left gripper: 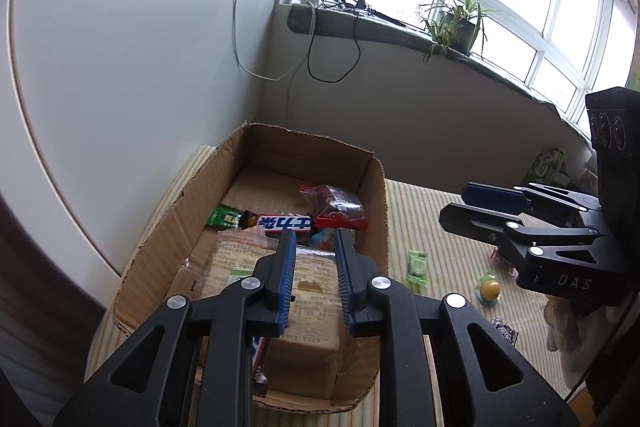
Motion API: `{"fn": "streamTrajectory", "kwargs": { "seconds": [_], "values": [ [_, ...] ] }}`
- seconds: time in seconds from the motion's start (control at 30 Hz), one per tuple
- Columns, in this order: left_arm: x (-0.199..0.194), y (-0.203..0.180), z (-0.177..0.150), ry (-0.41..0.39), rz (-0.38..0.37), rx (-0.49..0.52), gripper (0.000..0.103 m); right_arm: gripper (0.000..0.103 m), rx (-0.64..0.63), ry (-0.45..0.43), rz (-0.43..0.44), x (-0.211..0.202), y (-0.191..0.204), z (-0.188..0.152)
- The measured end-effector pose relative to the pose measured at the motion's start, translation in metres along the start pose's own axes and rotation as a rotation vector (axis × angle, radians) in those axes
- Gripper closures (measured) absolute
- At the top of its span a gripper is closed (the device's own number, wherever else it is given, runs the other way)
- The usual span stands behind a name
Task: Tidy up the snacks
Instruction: 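Withdraw both tools from the box back over the remaining snacks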
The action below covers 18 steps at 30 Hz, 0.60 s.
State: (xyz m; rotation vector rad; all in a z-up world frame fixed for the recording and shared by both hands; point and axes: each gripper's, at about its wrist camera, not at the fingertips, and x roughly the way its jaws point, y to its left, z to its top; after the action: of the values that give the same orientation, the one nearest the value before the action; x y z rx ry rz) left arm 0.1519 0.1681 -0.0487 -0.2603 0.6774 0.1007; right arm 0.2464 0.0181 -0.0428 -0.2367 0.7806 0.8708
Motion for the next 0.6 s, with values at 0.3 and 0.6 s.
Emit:
{"fn": "streamTrajectory", "kwargs": {
  "seconds": [0.3, 0.6],
  "values": [
    [-0.003, -0.033, -0.006, -0.001, -0.047, 0.024, 0.08, 0.052, 0.068, -0.02, -0.065, -0.054, -0.038, -0.043],
    [0.003, -0.071, -0.015, 0.021, -0.107, 0.058, 0.079, 0.052, 0.142, 0.007, -0.101, -0.086, -0.069, -0.095]
  ]
}}
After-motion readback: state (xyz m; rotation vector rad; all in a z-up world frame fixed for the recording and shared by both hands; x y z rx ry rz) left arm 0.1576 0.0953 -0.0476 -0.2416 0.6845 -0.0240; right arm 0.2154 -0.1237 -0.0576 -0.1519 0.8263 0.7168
